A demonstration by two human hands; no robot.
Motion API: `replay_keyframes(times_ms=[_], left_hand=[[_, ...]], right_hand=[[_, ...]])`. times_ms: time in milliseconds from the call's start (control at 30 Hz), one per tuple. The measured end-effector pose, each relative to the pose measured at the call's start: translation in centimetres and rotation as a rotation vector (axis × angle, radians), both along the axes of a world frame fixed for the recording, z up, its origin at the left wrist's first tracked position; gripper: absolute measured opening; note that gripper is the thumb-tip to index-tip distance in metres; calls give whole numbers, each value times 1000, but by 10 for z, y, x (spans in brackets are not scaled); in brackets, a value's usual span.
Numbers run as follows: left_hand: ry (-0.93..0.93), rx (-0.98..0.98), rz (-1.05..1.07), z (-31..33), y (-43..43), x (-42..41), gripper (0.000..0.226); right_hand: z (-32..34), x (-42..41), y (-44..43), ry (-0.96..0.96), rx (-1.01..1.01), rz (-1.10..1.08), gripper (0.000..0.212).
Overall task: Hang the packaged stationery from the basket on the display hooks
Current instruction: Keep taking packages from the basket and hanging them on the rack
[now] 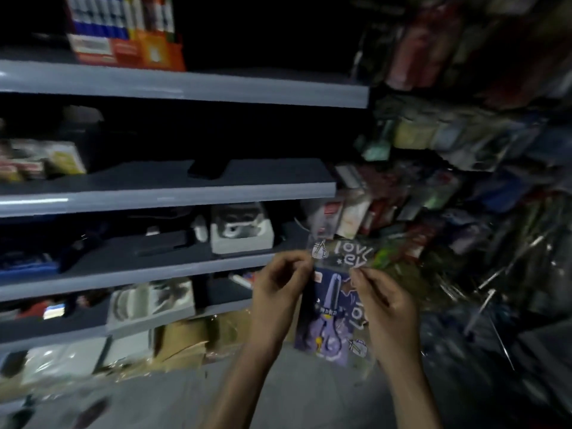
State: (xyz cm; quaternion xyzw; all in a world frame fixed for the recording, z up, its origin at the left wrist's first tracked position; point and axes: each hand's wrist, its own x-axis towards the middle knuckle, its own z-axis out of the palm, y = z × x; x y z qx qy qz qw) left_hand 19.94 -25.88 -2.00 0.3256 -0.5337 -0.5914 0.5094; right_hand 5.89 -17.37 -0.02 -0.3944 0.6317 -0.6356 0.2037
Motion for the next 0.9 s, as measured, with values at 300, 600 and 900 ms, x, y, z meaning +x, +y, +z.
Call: replay_keyframes(times_ms=[300, 600, 900], left_hand=[[-249, -116, -232, -5, -9, -133, 11], [-183, -12, -116, 14, -18, -266, 17], [-170, 67, -32, 21, -50, -330, 16]], right_hand=[[1, -140, 4, -33, -78, -135, 15], [-3, -285, -14, -60, -7, -41, 7], [4, -354, -64, -67, -17, 63, 21]])
